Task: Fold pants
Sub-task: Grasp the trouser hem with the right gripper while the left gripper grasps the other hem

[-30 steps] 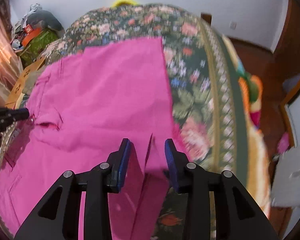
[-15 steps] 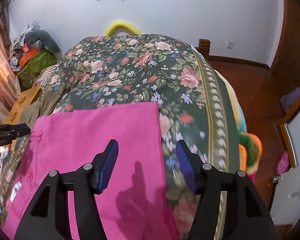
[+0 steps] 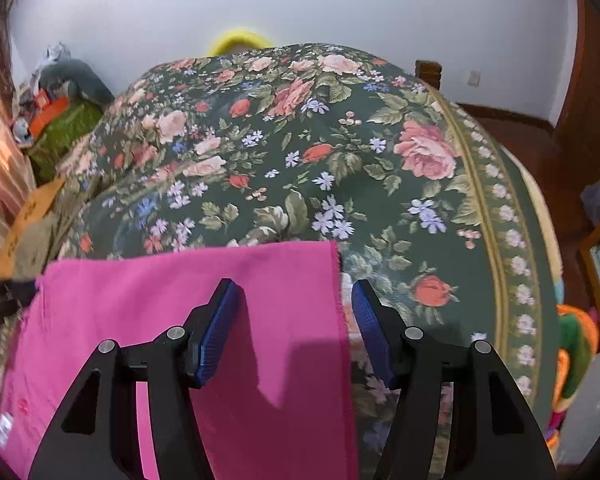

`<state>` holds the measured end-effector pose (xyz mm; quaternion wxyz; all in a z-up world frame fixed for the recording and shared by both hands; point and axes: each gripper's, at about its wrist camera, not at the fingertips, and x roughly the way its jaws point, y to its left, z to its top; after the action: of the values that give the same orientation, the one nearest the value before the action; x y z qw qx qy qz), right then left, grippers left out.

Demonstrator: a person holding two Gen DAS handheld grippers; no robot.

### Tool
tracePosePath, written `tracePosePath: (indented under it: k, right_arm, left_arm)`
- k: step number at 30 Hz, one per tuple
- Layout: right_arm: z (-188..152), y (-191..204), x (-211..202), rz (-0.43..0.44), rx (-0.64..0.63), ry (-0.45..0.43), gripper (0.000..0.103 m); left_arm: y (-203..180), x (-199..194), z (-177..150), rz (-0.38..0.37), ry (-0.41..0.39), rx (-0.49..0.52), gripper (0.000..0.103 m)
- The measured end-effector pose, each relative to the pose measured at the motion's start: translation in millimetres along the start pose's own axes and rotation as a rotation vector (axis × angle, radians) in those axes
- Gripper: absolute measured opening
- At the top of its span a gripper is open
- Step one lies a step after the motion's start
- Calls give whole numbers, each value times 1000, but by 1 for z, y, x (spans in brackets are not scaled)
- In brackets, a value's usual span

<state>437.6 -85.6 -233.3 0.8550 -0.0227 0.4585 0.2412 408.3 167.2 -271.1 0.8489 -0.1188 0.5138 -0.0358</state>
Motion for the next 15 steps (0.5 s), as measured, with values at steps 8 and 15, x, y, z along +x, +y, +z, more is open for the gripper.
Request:
tracePosePath:
  k: [8, 15]
  right_arm:
    - [0, 14, -2, -2, -38, -3, 7]
    - [3, 17, -24, -5, -16, -68, 3]
  left_arm:
    - [-10, 3, 3, 19, -5, 9, 22]
    - [-32, -20, 4, 152, -93, 107, 7]
